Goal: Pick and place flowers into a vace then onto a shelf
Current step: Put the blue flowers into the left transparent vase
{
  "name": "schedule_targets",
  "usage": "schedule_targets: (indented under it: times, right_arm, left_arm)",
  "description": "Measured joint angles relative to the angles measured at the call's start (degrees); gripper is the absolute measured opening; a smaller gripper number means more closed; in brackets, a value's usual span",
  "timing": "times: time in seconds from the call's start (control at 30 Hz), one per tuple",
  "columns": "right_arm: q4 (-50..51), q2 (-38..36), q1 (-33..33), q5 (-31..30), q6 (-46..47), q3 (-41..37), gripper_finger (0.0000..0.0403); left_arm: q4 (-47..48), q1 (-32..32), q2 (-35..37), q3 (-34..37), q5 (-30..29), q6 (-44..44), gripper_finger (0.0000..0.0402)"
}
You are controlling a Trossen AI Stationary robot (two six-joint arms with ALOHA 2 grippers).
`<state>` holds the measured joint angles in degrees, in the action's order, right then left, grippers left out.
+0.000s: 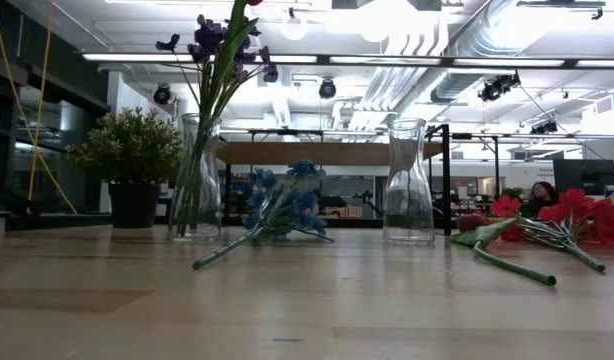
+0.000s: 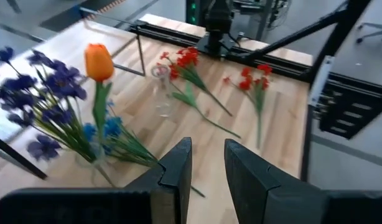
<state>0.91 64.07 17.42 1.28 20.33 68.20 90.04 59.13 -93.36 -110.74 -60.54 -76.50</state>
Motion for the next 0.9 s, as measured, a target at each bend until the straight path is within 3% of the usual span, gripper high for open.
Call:
schedule_targets:
  times: [0.3, 0.5, 0.9]
  right_arm:
    - [-4.92, 4.01, 2.55, -5.08, 2.00, 0.00, 0.0094]
    - [-5.58, 5.32, 4.29, -9.08, 3.30, 0.00, 0.0094]
    - [-5.51, 5.45, 6.39, -15.78, 5.43, 0.00, 0.0094]
  left_arm:
    - [-0.41, 3.28, -0.13, 0.02, 2.85, -6.03, 0.0129]
    - [-2.05, 3.14, -0.24, 0.07, 8.66, -7.07, 0.0129]
    - [-10.21, 3.13, -0.34, 0.07, 7.44, -9.78, 0.0129]
